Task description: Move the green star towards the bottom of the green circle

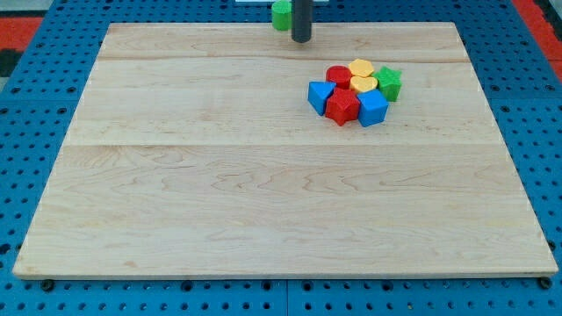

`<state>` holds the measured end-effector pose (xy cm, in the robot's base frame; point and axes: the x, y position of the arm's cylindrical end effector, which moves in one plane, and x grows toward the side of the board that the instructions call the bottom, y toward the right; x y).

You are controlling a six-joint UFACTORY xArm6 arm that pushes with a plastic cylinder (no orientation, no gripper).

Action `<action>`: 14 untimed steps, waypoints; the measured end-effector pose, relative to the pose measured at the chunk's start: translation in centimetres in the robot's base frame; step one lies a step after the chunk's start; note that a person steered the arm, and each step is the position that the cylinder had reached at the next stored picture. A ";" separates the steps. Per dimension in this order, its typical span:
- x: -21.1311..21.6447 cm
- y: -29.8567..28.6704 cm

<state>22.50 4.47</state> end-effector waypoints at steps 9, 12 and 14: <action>10.0 10.6; 13.2 12.4; 15.5 10.4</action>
<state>38.03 14.88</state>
